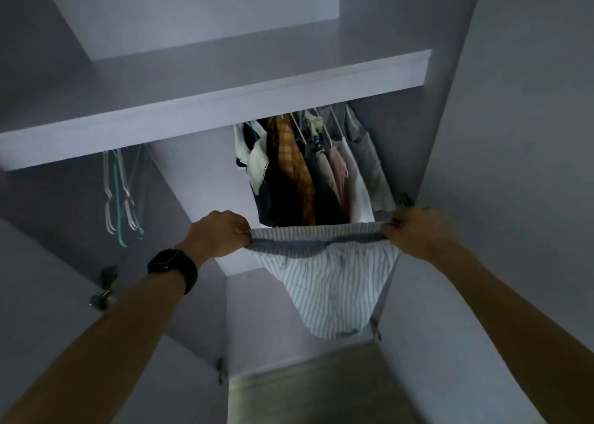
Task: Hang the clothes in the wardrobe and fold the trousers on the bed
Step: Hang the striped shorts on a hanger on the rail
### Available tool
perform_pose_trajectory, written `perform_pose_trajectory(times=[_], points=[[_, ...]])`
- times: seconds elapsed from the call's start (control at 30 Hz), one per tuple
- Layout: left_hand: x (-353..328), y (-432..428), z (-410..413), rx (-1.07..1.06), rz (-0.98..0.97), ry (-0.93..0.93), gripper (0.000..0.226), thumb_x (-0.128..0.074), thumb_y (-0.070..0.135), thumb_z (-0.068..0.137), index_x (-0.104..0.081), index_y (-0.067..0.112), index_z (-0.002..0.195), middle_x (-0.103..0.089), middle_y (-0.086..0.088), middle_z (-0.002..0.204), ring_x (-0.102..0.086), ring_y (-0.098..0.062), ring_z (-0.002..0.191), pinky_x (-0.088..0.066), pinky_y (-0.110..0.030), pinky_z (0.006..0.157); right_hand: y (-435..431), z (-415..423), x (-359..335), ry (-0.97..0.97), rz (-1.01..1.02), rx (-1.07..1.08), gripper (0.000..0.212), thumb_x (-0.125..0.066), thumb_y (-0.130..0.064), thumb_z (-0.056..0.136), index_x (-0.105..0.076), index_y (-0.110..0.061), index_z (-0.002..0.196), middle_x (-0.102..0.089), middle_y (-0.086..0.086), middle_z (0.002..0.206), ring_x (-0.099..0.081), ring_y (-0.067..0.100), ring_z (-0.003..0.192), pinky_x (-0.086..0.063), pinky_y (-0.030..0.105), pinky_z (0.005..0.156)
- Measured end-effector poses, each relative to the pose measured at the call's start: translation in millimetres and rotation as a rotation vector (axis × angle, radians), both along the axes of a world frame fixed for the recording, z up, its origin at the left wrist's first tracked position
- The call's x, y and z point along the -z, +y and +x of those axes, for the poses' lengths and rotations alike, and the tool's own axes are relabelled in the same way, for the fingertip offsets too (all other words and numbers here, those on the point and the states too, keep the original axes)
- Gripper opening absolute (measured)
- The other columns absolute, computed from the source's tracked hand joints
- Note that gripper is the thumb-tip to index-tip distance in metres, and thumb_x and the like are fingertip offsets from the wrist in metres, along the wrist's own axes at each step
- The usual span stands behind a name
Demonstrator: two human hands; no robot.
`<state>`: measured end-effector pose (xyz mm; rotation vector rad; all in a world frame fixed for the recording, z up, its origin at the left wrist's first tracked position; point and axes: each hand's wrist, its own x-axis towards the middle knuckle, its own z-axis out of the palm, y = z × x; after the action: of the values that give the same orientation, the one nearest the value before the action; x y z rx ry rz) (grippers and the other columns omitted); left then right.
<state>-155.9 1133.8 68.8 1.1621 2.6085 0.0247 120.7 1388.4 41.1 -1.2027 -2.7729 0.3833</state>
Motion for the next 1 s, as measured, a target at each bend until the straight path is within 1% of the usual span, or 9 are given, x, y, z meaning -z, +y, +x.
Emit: perform_pose_trajectory(times=[0.07, 0.2, 0.33, 0.47, 0.6, 0.73, 0.83, 0.93, 1.0], points=[[-1.8, -17.0, 0.9, -0.085, 0.006, -0.073, 0.017, -0.056, 0.052, 0.073, -0.064, 0.04, 0.082, -0.07, 0.01, 0.091, -0.063, -0.014, 0.086, -0.055, -0.033, 0.081, -6.6, -12.5, 5.5, 0.05, -0.009, -0.017, 0.036, -0.052, -0.042, 0.092, -0.067, -0.016, 0.072, -0.064, 0.002, 0.064, -0.061, 0.021, 0.061, -0.053, 0.029, 0.062], [-13.9, -48.9, 2.2, -0.209, 0.136, -0.161, 0.02, -0.063, 0.048, 0.078, -0.069, 0.033, 0.091, -0.072, 0.008, 0.071, -0.07, -0.007, 0.059, -0.056, -0.025, 0.069, -17.4, -39.0, 3.7, 0.107, -0.014, -0.075, 0.034, -0.056, -0.032, 0.089, -0.052, -0.013, 0.062, -0.054, 0.003, 0.057, -0.053, 0.019, 0.053, -0.036, 0.025, 0.051], [-33.9, -76.9, 4.1, -0.232, 0.032, -0.071, 0.04, -0.057, 0.059, 0.087, -0.07, 0.022, 0.074, -0.068, 0.006, 0.054, -0.069, -0.009, 0.058, -0.054, -0.03, 0.078, -37.8, -74.2, -13.1, 0.087, 0.008, -0.265, 0.014, -0.067, -0.028, 0.084, -0.064, -0.016, 0.081, -0.063, 0.007, 0.074, -0.063, 0.03, 0.076, -0.04, 0.029, 0.062], [-52.3, -95.3, 5.8, -0.33, -0.168, 0.166, 0.027, -0.051, 0.029, 0.079, -0.07, 0.013, 0.068, -0.067, 0.006, 0.051, -0.066, -0.014, 0.068, -0.045, -0.031, 0.071, -69.8, -109.3, -21.3, 0.046, 0.075, -0.361, 0.024, -0.067, -0.02, 0.083, -0.065, -0.02, 0.107, -0.065, 0.01, 0.103, -0.064, 0.032, 0.094, -0.045, 0.031, 0.068], [-56.3, -122.9, -4.2, -0.502, -0.019, 0.3, 0.028, -0.051, 0.036, 0.081, -0.07, 0.017, 0.071, -0.064, 0.004, 0.066, -0.061, -0.02, 0.068, -0.045, -0.032, 0.071, -89.0, -131.0, -24.9, -0.128, 0.023, -0.27, 0.024, -0.061, -0.033, 0.085, -0.065, -0.021, 0.105, -0.066, 0.007, 0.105, -0.065, 0.029, 0.096, -0.049, 0.031, 0.07], [-47.4, -147.2, -12.5, -0.591, 0.019, 0.306, 0.027, -0.051, 0.038, 0.077, -0.07, 0.02, 0.074, -0.06, 0.003, 0.07, -0.056, -0.021, 0.064, -0.043, -0.031, 0.069, -103.9, -137.6, -7.1, -0.157, -0.258, -0.204, 0.023, -0.057, -0.036, 0.09, -0.064, -0.014, 0.089, -0.068, 0.006, 0.084, -0.064, 0.019, 0.067, -0.044, 0.024, 0.053], [-39.0, -167.4, -19.0, -0.608, 0.004, 0.284, 0.019, -0.052, 0.039, 0.08, -0.061, 0.022, 0.08, -0.053, 0.003, 0.074, -0.056, -0.024, 0.072, -0.039, -0.032, 0.069, -113.3, -151.6, -8.4, -0.06, -0.334, -0.185, 0.021, -0.053, -0.029, 0.093, -0.066, -0.013, 0.093, -0.071, 0.009, 0.086, -0.068, 0.024, 0.073, -0.052, 0.032, 0.061], [-28.1, -182.9, -22.9, -0.579, -0.013, 0.295, 0.022, -0.051, 0.04, 0.086, -0.061, 0.028, 0.102, -0.064, -0.001, 0.098, -0.064, -0.029, 0.098, -0.038, -0.033, 0.073, -122.9, -163.4, -14.5, 0.103, -0.459, -0.166, 0.022, -0.051, -0.019, 0.09, -0.07, -0.007, 0.094, -0.075, 0.007, 0.07, -0.074, 0.025, 0.066, -0.063, 0.04, 0.066], [-21.8, -190.0, -23.9, -0.55, 0.005, 0.277, 0.025, -0.049, 0.033, 0.087, -0.063, 0.028, 0.107, -0.068, -0.004, 0.105, -0.066, -0.029, 0.099, -0.041, -0.034, 0.073, -129.7, -166.2, -15.6, 0.148, -0.479, -0.188, 0.023, -0.051, -0.016, 0.09, -0.071, -0.007, 0.097, -0.076, 0.006, 0.071, -0.075, 0.029, 0.072, -0.063, 0.047, 0.071]])
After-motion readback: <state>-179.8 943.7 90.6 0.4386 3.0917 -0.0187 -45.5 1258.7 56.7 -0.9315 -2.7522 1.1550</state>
